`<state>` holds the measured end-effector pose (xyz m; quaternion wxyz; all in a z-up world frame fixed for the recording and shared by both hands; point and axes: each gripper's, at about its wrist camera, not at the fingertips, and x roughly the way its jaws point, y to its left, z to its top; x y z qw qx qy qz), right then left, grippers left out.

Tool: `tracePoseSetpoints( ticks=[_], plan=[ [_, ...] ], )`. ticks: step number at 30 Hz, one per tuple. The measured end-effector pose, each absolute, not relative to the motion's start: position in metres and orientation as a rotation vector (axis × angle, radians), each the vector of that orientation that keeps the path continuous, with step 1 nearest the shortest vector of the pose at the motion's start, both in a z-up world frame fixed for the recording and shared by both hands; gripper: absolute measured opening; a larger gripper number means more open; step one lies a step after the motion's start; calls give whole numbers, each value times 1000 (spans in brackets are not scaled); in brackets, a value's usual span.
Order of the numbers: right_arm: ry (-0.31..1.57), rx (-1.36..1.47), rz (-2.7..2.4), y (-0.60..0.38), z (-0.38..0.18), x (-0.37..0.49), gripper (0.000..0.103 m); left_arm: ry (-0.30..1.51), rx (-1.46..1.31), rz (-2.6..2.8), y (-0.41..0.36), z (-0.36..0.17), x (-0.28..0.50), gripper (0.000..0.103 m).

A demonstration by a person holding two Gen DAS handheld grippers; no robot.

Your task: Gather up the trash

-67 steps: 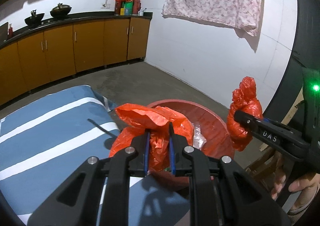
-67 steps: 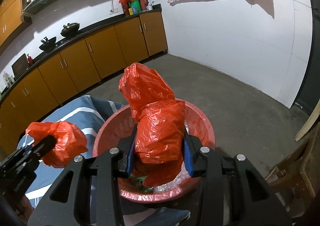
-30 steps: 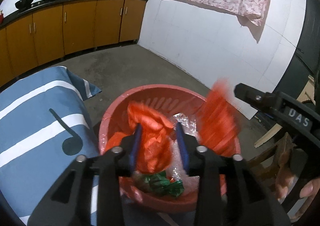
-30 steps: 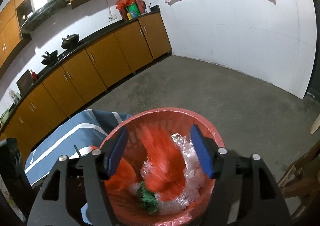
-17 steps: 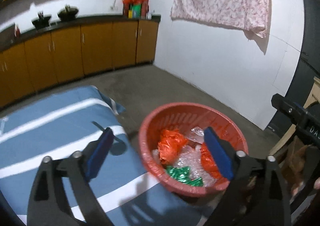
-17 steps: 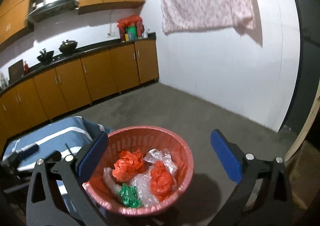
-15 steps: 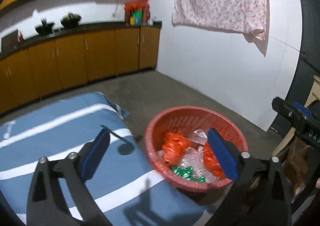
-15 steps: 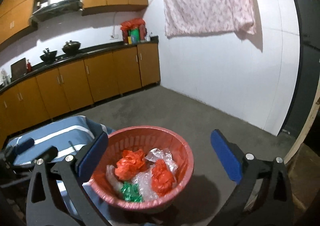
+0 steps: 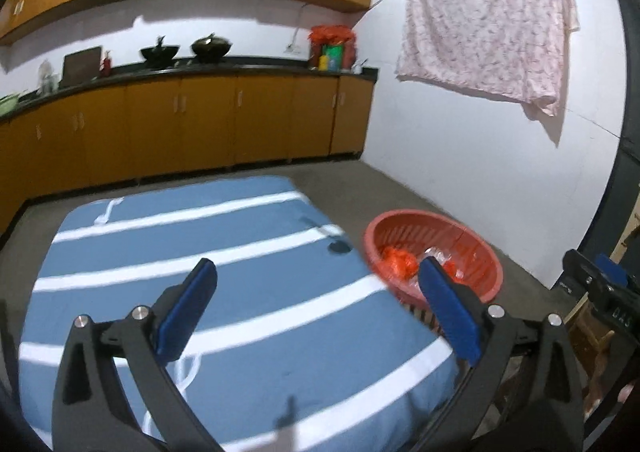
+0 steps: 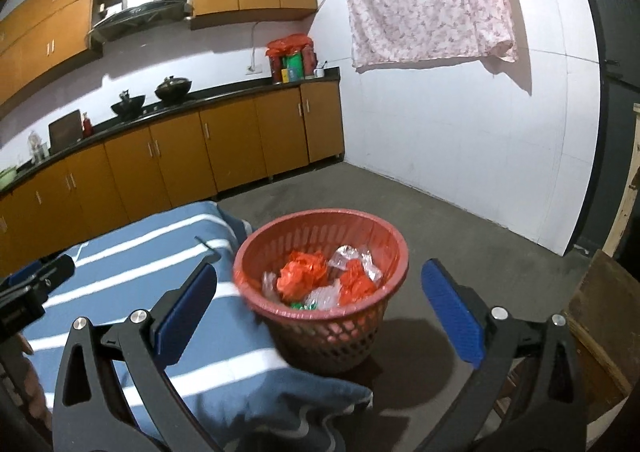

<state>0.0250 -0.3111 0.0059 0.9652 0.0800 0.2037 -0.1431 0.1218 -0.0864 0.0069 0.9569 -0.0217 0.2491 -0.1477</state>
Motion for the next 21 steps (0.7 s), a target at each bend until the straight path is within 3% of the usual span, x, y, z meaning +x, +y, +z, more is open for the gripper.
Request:
tracePoseSetpoints(
  ticks=[21],
  plan=[
    [407, 67, -227, -247, 2, -18, 101, 427, -7, -70, -30, 5, 24, 99]
  ],
)
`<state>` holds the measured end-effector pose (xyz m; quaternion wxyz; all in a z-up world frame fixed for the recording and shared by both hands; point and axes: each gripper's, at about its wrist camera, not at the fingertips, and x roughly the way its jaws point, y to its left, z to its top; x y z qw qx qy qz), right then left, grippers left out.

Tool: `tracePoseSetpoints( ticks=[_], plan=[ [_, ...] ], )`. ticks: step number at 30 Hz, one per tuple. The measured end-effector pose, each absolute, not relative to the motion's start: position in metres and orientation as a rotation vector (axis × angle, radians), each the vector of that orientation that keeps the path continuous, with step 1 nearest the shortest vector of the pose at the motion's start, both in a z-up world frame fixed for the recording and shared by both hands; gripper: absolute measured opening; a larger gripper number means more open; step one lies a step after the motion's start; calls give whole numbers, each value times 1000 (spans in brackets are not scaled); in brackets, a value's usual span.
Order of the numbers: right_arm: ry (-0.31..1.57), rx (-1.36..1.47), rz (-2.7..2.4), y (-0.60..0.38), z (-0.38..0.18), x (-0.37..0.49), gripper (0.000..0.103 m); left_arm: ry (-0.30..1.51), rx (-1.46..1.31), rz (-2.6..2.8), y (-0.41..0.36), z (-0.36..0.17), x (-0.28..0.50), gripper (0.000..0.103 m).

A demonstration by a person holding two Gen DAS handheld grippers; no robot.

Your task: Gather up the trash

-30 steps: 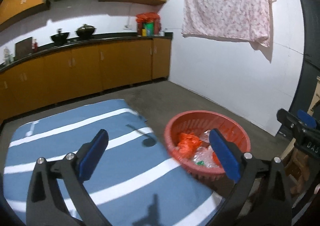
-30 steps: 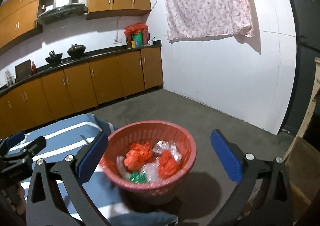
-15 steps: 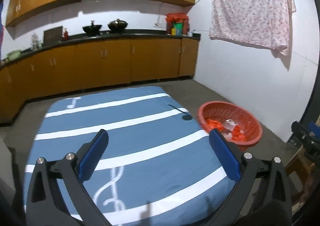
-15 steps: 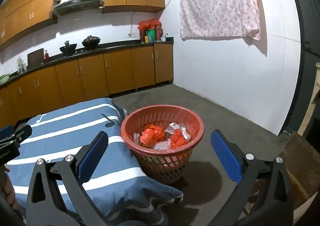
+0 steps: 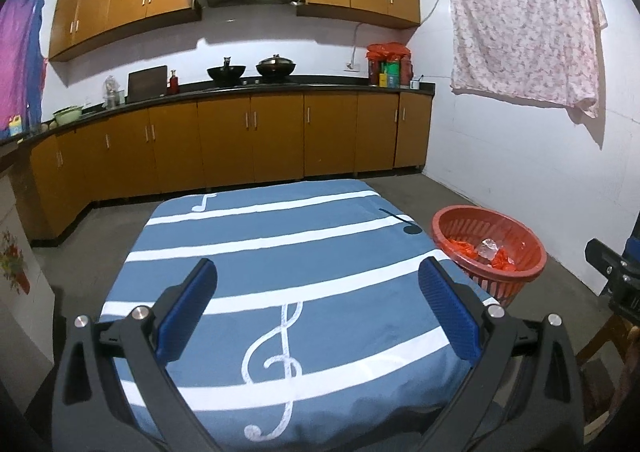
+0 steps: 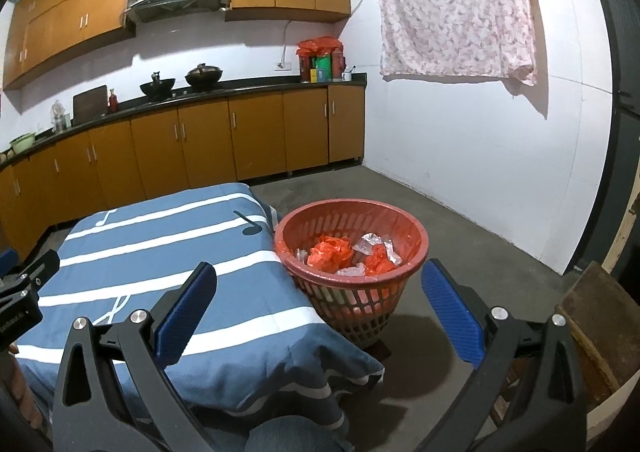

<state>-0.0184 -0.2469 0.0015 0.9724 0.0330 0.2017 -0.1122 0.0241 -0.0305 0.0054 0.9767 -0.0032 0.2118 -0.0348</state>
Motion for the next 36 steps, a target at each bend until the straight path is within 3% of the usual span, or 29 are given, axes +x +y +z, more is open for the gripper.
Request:
tracePoseSetpoints(
  ticks=[36],
  plan=[
    [398, 14, -258, -227, -6, -46, 101, 466, -15, -77, -27, 1, -6, 99]
  ],
)
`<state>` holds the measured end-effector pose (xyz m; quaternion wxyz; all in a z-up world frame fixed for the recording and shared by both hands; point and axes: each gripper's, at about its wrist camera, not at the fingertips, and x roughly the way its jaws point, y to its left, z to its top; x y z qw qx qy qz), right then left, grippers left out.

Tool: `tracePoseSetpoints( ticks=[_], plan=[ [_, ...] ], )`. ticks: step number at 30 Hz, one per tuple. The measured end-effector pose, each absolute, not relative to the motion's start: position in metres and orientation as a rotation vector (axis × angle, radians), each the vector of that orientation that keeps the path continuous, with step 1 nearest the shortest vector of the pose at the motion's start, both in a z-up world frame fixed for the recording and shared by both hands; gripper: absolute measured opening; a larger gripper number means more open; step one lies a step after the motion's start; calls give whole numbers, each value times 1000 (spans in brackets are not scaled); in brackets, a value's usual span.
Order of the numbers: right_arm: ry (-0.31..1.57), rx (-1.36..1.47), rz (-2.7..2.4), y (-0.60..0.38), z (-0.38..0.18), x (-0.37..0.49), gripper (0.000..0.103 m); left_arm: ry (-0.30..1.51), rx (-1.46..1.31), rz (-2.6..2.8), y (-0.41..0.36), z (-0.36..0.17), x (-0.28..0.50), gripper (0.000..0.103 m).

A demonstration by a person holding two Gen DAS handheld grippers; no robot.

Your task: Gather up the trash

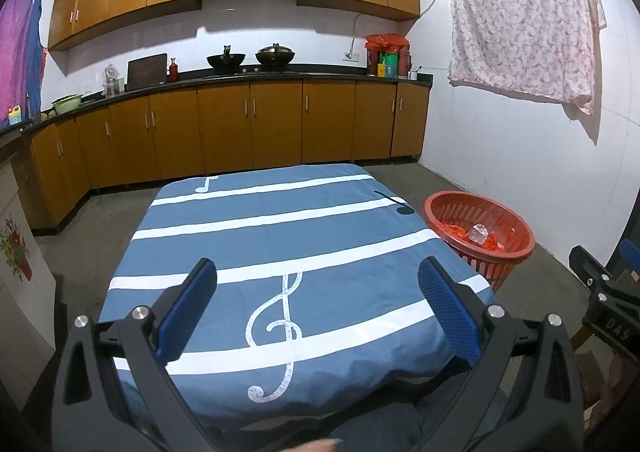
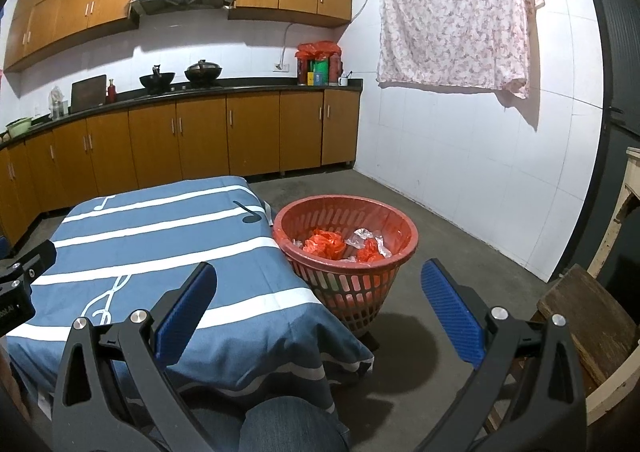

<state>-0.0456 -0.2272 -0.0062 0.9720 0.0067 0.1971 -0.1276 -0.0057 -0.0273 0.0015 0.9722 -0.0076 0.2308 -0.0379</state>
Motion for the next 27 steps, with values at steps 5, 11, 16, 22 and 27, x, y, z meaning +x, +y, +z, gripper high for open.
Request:
tracePoseSetpoints(
  ticks=[5, 11, 16, 22, 27],
  plan=[
    [399, 13, -256, -227, -6, -46, 101, 458, -22, -64, -25, 3, -7, 99],
    [400, 12, -256, -227, -6, -46, 101, 459, -27, -64, -24, 2, -8, 99],
    [401, 12, -255, -226, -6, -46, 101, 455, -24, -67, -23, 2, -8, 99],
    [402, 12, -255, -226, -6, -47, 101, 454, -23, -67, -24, 3, -8, 99],
    [403, 11, -255, -225, -6, -46, 101, 454, -23, -66, -23, 3, -8, 99]
  ],
)
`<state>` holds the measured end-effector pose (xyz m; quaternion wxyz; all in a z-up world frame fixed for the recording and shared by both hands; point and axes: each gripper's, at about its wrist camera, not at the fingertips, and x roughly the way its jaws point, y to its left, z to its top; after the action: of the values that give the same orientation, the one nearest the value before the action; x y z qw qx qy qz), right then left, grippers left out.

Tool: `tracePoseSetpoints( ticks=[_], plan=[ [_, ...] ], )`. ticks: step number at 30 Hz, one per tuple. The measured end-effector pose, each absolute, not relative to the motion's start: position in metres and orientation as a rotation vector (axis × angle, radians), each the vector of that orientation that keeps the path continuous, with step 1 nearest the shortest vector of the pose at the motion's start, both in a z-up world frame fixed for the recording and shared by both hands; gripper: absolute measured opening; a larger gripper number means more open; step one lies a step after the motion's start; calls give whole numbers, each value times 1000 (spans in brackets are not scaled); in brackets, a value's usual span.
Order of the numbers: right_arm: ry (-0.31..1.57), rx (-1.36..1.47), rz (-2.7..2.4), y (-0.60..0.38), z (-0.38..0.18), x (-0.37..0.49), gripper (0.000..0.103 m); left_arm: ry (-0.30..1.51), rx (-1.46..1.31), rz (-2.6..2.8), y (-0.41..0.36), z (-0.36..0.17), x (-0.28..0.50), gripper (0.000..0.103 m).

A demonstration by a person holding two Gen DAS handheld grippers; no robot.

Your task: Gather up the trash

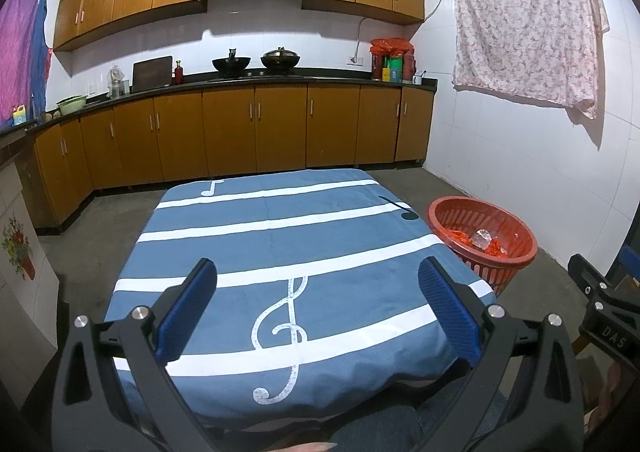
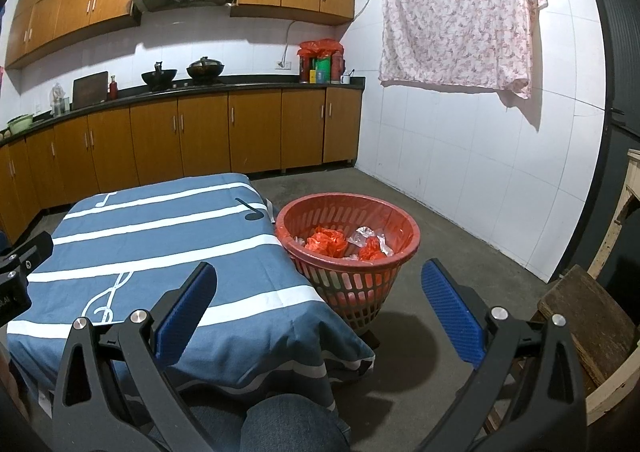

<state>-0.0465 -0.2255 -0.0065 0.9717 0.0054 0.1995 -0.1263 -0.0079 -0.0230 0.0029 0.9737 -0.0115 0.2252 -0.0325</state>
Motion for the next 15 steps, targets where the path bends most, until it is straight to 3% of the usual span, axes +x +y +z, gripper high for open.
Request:
tracePoseSetpoints(
  ticks=[15],
  plan=[
    [404, 11, -255, -226, -6, -47, 101, 456, -23, -64, -21, 3, -8, 99]
  ],
)
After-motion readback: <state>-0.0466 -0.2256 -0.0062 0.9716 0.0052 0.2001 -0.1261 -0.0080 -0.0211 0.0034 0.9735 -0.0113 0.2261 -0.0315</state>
